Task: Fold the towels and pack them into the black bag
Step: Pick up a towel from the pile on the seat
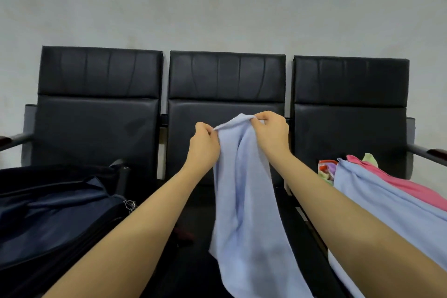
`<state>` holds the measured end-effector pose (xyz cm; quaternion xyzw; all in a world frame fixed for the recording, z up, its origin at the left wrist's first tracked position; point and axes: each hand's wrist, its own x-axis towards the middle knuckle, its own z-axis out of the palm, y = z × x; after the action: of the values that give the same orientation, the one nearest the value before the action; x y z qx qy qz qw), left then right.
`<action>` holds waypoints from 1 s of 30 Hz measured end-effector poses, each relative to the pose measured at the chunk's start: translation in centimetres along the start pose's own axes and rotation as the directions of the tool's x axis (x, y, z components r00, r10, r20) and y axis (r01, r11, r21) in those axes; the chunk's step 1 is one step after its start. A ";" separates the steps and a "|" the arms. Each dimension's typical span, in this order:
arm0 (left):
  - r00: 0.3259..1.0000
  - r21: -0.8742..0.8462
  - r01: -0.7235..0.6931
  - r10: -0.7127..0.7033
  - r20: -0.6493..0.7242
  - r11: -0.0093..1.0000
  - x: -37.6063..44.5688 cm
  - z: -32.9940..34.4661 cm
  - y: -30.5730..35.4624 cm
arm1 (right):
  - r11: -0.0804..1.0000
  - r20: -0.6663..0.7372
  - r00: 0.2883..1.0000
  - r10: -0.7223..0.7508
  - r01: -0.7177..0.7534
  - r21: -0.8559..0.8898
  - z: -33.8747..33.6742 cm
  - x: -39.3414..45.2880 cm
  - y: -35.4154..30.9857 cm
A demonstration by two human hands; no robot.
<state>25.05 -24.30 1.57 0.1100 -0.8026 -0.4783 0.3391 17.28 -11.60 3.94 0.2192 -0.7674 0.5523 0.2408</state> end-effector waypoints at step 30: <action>0.884 -0.027 0.173 -0.168 -0.436 0.985 2.8 -7.0 2.9 | 0.974 -0.220 0.975 -0.015 -0.035 -0.224 -8.6 2.4 -0.4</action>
<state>27.92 -29.00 7.43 0.2866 -0.6964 -0.4642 0.4663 16.69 -3.71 8.03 0.1241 -0.7950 0.4833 0.3449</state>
